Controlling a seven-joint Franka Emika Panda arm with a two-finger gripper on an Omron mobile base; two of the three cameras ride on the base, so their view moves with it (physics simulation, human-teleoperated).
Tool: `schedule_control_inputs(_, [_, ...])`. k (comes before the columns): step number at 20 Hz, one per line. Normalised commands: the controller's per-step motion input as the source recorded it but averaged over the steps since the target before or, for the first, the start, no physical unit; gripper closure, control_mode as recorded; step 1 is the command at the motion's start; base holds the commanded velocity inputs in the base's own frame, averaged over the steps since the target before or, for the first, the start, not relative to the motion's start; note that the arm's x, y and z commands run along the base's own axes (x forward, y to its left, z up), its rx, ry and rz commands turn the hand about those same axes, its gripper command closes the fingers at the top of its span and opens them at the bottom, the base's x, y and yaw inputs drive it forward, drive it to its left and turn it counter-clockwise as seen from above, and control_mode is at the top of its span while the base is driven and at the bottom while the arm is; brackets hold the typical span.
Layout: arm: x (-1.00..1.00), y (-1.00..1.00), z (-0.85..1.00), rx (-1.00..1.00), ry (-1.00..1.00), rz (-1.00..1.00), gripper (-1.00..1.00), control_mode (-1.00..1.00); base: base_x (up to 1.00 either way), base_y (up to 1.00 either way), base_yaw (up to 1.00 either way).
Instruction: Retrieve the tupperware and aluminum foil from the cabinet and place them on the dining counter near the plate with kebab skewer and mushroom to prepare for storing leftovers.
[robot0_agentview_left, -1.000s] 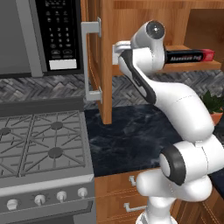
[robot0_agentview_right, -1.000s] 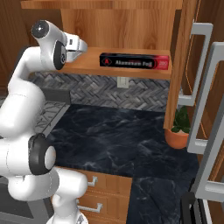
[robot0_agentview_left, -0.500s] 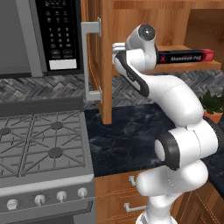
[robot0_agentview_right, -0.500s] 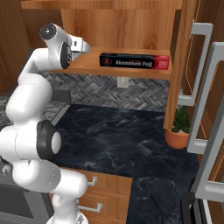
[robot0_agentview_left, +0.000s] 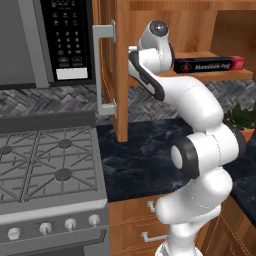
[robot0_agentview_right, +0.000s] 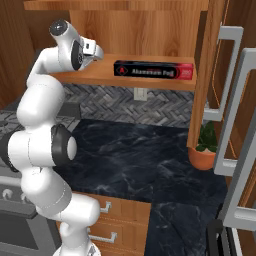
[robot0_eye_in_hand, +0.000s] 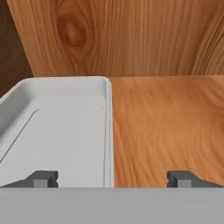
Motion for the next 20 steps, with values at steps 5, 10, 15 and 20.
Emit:
schedule_control_inputs(5, [0.0,0.0,-0.49,0.0,0.03,-0.07,1.0,-1.0,0.0,0.0,0.0])
schedule_control_inputs(10, [0.01,0.0,-0.21,0.0,0.0,-0.03,1.0,-1.0,0.0,0.0,0.0])
schedule_control_inputs(15, [-0.01,0.0,0.0,0.0,0.0,0.0,1.0,-1.0,0.0,0.0,0.0])
schedule_control_inputs(20, [-0.41,-0.37,-0.02,0.0,0.0,-0.1,1.0,-1.0,0.0,0.0,0.0])
